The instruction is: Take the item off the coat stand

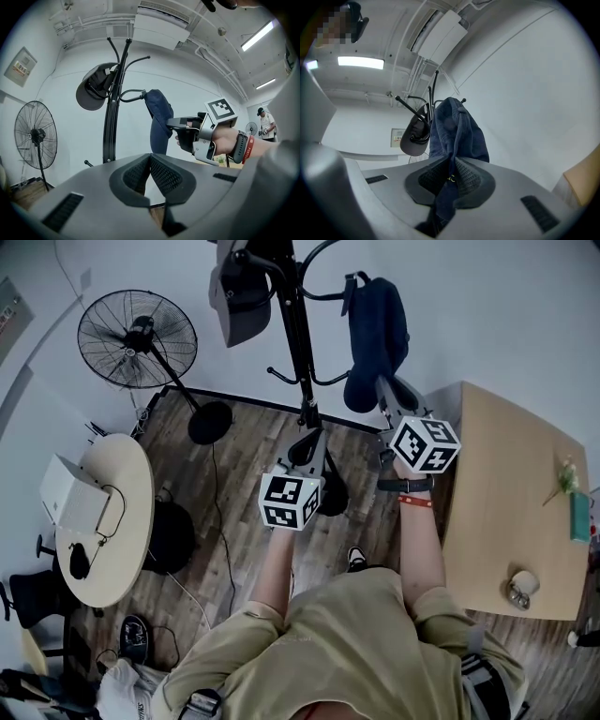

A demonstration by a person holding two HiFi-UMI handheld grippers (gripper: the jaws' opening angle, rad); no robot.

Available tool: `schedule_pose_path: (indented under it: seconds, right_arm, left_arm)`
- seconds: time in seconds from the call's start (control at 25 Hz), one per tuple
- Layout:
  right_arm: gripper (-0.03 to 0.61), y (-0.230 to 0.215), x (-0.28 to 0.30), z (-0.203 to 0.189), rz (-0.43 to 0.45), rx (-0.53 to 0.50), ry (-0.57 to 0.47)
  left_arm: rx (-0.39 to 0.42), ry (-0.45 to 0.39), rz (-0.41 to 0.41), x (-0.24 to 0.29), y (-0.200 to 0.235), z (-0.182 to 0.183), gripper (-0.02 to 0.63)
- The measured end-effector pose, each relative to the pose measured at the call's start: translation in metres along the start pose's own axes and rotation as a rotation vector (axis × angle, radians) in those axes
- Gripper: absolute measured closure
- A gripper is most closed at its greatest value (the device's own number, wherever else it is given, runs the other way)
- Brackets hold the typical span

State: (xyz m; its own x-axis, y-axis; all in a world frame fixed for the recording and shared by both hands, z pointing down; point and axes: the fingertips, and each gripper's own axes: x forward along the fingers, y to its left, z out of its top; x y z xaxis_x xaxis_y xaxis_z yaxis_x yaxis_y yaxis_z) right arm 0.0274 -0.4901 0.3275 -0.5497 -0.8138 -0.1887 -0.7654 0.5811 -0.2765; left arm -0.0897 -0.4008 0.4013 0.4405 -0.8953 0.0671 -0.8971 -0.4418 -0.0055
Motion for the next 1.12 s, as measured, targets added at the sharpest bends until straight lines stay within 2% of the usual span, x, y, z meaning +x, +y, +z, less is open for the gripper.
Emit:
schedule_pose_path:
  seconds: [0.24,0.6,0.8,1.12]
  right_arm:
    - [0.526,-0.008,-0.033,-0.002,-0.054,-0.021,0.001]
    - [0.528,0.008,-0.06,0.002,-0.124,-0.022,0.029]
    - [0.528,0.003,-0.099,-0.027,-0.152,-0.021,0.045]
    - [0.528,0.011,-0.126,-0.062,-0.179,-0.005,0.102]
  left_arm:
    - [-0.002,-0.007,-0.02,-0.003,-0.015,-0.003,0.591]
    - [-0.019,-0.017,-0.013,-0.022,-0.001,0.018,0.591]
    - [-0.007,-0.021,0.007,-0.032,-0.013,-0.003,0.591]
    - [0.005,-0.012,0.033,-0.046,-0.012,-0.012,0.591]
